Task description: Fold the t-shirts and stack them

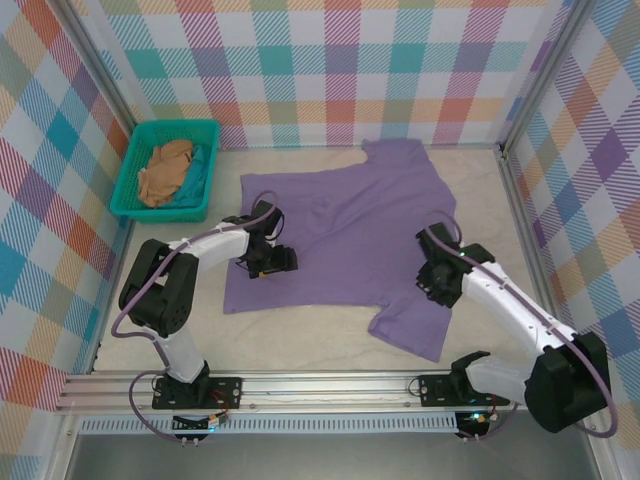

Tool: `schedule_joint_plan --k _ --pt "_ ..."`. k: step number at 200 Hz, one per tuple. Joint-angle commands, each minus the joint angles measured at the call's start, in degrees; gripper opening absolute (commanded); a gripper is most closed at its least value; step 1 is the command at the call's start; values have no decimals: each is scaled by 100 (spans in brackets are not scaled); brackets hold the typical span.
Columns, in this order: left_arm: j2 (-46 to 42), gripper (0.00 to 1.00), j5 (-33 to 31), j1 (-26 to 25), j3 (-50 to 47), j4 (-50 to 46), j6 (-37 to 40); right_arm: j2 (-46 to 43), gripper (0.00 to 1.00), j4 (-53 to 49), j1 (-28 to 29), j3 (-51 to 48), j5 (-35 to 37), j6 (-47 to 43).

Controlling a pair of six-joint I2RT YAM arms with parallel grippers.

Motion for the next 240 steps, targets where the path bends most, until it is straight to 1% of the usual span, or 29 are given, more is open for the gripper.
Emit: schedule_joint_plan --k 1,19,38,62,87,106,132,158,187,207,224,240 --pt "-197 73 -222 50 -84 -151 -36 293 22 702 -854 -90 -763 -1788" --pt "-211 73 -319 50 -34 -209 -68 1050 11 1048 -1491 74 -1262 -2328" --pt "-213 73 -455 50 3 -289 -82 1907 0 1308 -1765 353 -1439 -2633" --pt "-206 73 -527 51 -11 -318 -127 2708 0 1412 -1922 595 -1291 -2612" --pt "-169 73 -548 50 -90 -291 -191 3112 0 1356 -2037 652 -1053 -2375" --pt "-153 73 -557 50 -186 -273 -221 3156 0 1262 -2099 567 -945 -2156" --pt "-122 73 -619 50 -386 -266 -280 2992 0 1183 -2171 319 -804 -1957" --pt "-164 73 -550 24 -658 -173 -355 2776 0 1108 -2347 138 -612 -2015" --pt "-208 73 -551 -106 -853 -135 -431 2523 0 974 -2620 81 -396 -2102" --pt "-299 74 -583 -228 -908 -131 -522 2316 0 904 -2704 63 -268 -2143" --pt "-451 74 -621 -301 -879 -195 -561 2185 0 907 -2714 111 -369 -2281" --pt "-693 74 -660 -341 -750 -372 -563 1969 0 953 -2713 156 -692 -2507"
